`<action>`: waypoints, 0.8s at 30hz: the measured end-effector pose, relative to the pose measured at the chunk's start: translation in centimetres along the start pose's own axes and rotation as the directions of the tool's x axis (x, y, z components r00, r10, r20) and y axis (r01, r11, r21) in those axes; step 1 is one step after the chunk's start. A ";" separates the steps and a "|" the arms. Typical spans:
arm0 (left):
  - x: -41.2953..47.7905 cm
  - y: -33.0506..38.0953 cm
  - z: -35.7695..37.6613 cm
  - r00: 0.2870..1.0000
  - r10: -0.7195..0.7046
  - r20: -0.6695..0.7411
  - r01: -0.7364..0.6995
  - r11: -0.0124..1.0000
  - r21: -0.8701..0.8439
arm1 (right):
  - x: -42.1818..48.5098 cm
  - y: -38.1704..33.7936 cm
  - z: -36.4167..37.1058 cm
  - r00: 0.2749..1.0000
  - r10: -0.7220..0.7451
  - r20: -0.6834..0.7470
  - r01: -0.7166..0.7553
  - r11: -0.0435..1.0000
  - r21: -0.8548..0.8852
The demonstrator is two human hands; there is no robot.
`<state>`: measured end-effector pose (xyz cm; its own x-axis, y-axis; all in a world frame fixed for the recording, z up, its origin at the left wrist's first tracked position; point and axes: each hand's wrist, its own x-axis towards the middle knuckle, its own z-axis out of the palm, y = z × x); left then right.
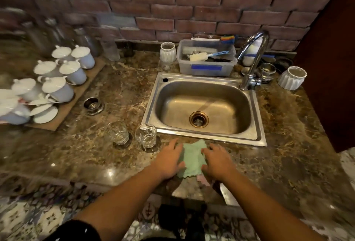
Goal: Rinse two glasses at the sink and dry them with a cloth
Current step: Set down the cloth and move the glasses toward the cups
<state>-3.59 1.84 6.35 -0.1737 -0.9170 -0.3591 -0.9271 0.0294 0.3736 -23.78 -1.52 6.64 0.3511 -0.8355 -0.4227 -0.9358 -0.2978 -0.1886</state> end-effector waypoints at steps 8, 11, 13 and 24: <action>-5.0 -4.4 -6.7 0.989 -0.023 -0.147 0.027 0.999 0.019 | 1.8 -6.8 -5.3 0.989 -0.134 -0.066 0.140 0.985 0.097; -5.7 -7.7 -8.9 0.976 -0.043 -0.215 0.049 0.998 0.024 | 2.6 -10.2 -6.5 0.983 -0.162 -0.082 0.169 0.982 0.087; -5.7 -10.3 -10.1 0.970 -0.049 -0.238 0.069 0.994 0.079 | 3.6 -12.4 -7.1 0.979 -0.174 -0.106 0.184 0.979 0.086; -3.3 -20.0 -13.6 1.000 0.005 -0.007 -0.003 0.963 0.268 | 8.0 -22.2 -6.5 0.997 -0.054 -0.060 0.059 0.995 0.082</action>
<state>19.99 -1.15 11.67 -0.1759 -0.9196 -0.3512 -0.9817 0.1374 0.1319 -0.44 -4.61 13.23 0.3983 -0.8446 -0.3578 -0.9079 -0.3075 -0.2850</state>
